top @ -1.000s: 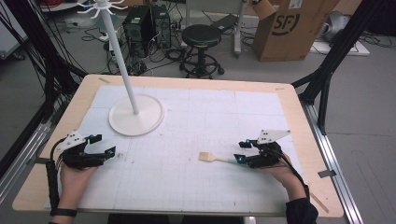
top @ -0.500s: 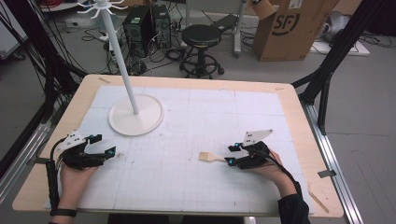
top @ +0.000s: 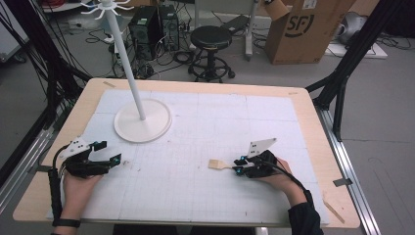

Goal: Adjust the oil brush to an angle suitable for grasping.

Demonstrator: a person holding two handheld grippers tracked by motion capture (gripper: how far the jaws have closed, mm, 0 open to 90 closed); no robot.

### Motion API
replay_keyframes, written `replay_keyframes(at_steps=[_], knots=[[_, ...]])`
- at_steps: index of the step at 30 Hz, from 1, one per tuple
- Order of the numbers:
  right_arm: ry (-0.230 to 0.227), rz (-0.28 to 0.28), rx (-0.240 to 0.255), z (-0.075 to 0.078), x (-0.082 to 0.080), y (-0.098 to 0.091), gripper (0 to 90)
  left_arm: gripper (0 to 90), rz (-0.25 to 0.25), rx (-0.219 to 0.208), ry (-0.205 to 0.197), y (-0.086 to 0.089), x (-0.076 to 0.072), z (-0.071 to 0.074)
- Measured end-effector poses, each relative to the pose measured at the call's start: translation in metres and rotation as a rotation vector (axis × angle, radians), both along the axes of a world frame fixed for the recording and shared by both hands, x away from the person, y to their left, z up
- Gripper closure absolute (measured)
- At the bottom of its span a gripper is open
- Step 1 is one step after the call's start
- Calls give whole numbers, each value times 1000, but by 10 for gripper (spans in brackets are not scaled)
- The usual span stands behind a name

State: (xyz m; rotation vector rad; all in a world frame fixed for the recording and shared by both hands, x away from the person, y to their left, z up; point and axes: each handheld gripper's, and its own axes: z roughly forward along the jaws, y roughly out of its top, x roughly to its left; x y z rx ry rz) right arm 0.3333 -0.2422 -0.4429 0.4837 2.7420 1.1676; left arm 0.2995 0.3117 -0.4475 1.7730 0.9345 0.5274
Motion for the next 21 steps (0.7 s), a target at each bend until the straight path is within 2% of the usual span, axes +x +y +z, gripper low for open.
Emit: replay_keyframes(at_steps=[5,8,13,21], knots=[[12,5,6,0,1,-1,800,186,1,0,0,0,0,0],[20,9,11,0,2,-1,810,186,0,0,0,0,0,0],[5,12,10,2,2,0,821,186,0,0,0,0,0,0],[-31,50,55,16,7,14,823,186,-2,-3,0,0,0,0]])
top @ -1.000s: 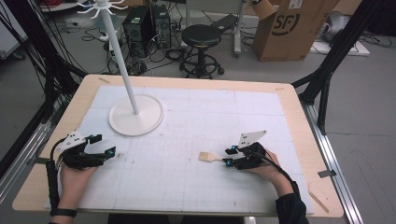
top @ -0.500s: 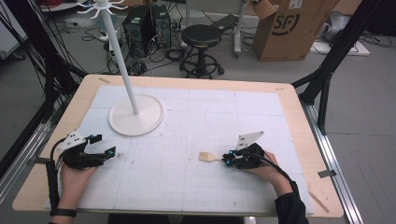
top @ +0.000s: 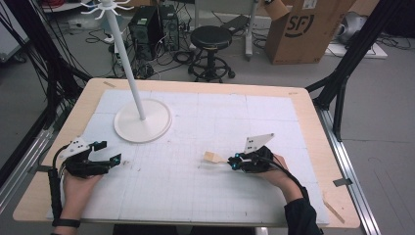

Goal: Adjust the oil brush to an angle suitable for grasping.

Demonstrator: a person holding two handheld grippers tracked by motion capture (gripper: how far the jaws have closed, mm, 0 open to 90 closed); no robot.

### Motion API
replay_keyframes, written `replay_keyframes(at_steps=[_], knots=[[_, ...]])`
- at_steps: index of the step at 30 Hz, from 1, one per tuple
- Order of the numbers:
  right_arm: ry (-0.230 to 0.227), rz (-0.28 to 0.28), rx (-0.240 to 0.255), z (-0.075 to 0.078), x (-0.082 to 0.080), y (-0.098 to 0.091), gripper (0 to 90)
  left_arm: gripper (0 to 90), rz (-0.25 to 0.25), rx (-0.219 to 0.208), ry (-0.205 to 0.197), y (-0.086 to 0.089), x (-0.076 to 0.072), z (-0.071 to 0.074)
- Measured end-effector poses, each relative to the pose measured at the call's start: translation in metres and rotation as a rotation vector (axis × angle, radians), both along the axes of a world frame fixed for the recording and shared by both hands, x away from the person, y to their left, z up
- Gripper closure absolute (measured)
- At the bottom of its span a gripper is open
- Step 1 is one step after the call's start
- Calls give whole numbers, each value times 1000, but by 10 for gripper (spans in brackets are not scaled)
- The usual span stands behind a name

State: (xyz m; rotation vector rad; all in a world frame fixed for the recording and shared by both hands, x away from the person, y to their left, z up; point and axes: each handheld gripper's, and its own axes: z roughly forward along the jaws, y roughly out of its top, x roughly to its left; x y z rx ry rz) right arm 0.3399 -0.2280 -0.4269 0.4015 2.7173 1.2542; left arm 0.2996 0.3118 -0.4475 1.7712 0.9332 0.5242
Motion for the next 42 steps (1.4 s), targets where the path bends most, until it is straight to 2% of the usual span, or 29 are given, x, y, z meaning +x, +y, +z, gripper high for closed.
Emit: replay_keyframes(at_steps=[5,9,19,26,31,37,42], knots=[[-10,39,17,11,6,18,823,186,1,-2,-2,0,0,0],[-26,91,14,19,11,40,823,186,-1,-9,0,1,0,0],[-33,240,-3,29,25,119,823,185,-4,-18,2,2,0,0],[-8,354,-20,21,27,173,823,186,-6,-18,1,2,0,0],[7,429,-58,11,24,206,822,186,-7,-18,1,2,0,0],[14,479,-82,4,19,235,822,187,-7,-18,2,2,0,0],[22,513,-128,-6,15,253,821,188,-10,-10,1,1,0,0]])
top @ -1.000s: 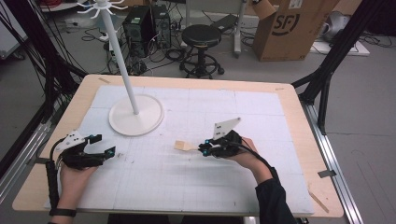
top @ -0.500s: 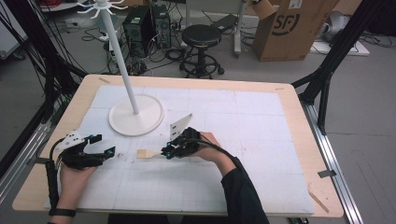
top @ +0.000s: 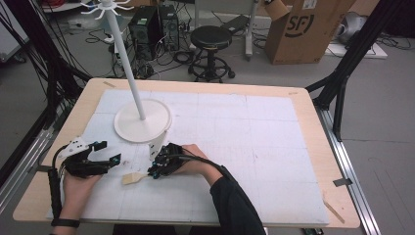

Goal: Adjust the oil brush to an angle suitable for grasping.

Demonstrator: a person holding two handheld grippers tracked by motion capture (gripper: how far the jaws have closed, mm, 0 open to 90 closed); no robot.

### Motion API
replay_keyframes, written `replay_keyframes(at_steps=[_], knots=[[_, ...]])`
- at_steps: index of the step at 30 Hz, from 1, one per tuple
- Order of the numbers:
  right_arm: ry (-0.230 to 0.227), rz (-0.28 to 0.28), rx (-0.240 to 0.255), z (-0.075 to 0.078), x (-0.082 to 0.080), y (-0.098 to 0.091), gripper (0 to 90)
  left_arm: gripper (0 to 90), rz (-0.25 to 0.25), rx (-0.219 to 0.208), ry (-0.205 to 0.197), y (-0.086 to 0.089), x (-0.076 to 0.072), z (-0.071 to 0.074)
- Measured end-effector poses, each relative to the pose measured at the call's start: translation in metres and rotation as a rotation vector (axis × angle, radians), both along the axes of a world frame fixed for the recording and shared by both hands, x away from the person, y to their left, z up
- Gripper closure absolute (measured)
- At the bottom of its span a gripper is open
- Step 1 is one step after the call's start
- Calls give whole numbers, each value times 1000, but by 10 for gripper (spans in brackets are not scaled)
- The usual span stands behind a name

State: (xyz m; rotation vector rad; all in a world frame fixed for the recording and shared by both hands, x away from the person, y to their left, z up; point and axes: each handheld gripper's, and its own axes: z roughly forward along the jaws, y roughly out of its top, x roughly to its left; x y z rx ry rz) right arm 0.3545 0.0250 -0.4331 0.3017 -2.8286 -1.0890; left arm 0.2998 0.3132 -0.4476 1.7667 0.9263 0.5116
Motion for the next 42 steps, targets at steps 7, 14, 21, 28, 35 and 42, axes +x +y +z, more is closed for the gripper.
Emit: replay_keyframes(at_steps=[7,14,21,28,35,42], knots=[[-6,-10,-6,-1,-1,2,731,188,0,-2,-1,0,0,0],[6,-93,83,23,1,-29,594,188,-3,3,-2,-1,0,0],[-4,-248,218,46,2,-97,479,187,-2,6,-3,-1,-1,0],[0,-431,334,50,-10,-180,402,187,-1,7,-2,-1,-1,0],[-30,-626,410,36,-27,-256,323,188,6,0,-1,-1,0,0],[-27,-800,469,12,-44,-312,258,187,11,-8,2,0,0,0]])
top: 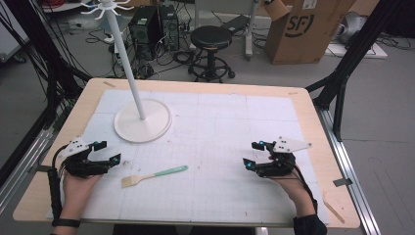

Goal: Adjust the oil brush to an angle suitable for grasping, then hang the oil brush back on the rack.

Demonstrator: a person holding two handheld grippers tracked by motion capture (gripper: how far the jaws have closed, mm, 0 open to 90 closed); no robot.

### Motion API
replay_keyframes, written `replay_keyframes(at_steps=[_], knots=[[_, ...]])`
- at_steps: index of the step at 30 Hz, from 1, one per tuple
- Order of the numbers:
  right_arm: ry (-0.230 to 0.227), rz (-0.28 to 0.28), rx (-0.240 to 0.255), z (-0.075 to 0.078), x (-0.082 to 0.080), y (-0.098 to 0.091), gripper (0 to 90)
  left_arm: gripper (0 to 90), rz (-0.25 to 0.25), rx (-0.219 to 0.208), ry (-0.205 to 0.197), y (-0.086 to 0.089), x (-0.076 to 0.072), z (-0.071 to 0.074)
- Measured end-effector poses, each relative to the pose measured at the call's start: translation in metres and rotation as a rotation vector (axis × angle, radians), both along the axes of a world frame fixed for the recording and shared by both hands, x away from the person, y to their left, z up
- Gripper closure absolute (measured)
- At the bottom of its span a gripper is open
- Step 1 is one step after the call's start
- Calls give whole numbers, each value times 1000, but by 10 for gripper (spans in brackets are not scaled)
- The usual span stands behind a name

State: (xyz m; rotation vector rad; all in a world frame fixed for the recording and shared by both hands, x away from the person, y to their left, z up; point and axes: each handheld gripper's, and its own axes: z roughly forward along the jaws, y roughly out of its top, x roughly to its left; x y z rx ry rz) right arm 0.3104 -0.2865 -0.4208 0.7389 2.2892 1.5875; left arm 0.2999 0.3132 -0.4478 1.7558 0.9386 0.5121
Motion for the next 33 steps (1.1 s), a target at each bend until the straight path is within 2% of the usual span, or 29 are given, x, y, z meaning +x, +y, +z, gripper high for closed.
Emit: replay_keyframes(at_steps=[4,7,9,14,21,23,25,28,31,33], knots=[[14,-71,24,-11,-4,-19,243,187,0,1,1,1,0,0],[26,-98,26,-15,-5,-27,221,187,-1,0,-1,0,0,0],[28,-110,20,-15,-6,-30,217,187,-1,0,-1,0,0,0],[28,-140,43,-13,-7,-34,213,187,-6,-1,-4,1,0,0],[11,-171,55,-11,-7,-40,205,186,-9,-13,-11,2,-1,1],[12,-169,52,-12,-7,-41,203,186,-14,-45,-22,2,-3,4],[10,-167,49,-12,-7,-42,203,178,-26,-70,-43,3,-5,9],[16,-169,50,-13,-7,-44,203,162,-50,-82,-50,5,-7,18],[16,-170,55,-12,-7,-46,203,140,-91,-111,-65,4,-8,25],[15,-172,56,-12,-7,-47,203,129,-121,-106,-67,1,-9,29]])
